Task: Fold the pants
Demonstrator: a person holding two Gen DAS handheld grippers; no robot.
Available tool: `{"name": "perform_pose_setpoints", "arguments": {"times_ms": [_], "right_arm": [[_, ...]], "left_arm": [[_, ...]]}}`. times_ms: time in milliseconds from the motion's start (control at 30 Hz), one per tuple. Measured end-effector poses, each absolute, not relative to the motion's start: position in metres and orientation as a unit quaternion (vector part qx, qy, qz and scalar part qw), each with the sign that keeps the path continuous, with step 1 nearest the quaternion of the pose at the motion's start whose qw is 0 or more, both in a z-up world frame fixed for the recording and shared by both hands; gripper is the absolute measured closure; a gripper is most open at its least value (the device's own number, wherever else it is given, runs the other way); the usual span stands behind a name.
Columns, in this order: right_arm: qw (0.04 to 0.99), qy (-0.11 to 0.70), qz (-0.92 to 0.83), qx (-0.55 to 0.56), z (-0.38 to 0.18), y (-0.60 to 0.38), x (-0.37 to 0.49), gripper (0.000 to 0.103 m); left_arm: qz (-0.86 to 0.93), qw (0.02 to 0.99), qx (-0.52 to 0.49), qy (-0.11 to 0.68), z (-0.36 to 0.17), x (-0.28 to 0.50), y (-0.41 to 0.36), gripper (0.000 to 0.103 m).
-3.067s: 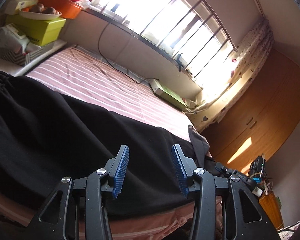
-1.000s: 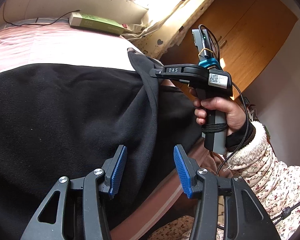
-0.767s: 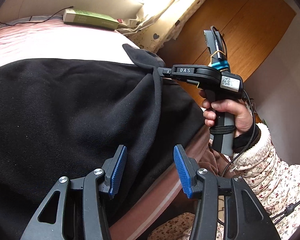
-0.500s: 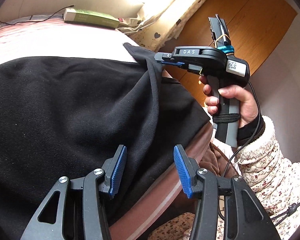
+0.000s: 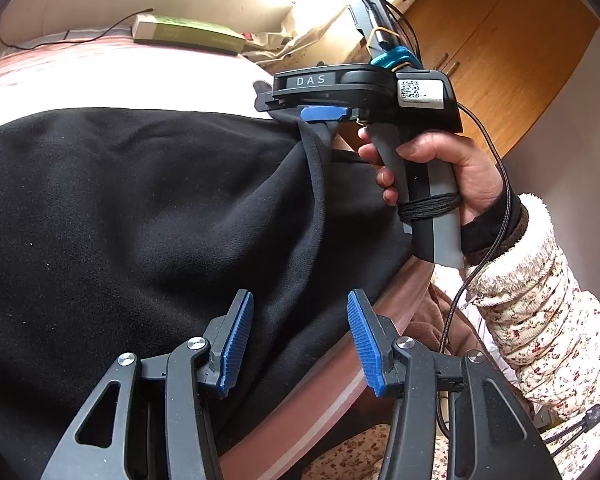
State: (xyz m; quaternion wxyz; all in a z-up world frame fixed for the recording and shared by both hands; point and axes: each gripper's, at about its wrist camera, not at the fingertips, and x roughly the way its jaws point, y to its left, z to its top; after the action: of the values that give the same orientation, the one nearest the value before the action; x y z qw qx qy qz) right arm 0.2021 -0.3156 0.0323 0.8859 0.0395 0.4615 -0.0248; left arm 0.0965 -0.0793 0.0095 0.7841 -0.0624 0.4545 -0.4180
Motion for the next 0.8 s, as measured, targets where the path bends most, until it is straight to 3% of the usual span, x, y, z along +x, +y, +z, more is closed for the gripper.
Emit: {"name": "perform_pose_setpoints", "arguments": {"times_ms": [100,167,200,600,800], "right_arm": [[0.887,0.458,-0.049,0.019,0.033,-0.317,0.201,0.041],[0.886,0.459,-0.066,0.016,0.034,-0.323,0.2,0.069],[0.885,0.459,-0.067,0.026,0.033,-0.329,0.199,0.074],[0.895,0.434,-0.067,0.077,0.042,-0.362,0.166,0.102],[0.906,0.4,-0.072,0.118,0.047,-0.392,0.132,0.102]], "left_arm": [[-0.414,0.787,-0.052,0.454,0.01,0.095,-0.082,0.04],[-0.415,0.787,-0.047,0.453,0.011,0.094,-0.084,0.04],[-0.413,0.789,-0.046,0.453,0.011,0.095,-0.085,0.04],[-0.4,0.796,-0.039,0.453,0.01,0.1,-0.093,0.04],[-0.401,0.799,-0.033,0.448,0.011,0.103,-0.097,0.04]]}}
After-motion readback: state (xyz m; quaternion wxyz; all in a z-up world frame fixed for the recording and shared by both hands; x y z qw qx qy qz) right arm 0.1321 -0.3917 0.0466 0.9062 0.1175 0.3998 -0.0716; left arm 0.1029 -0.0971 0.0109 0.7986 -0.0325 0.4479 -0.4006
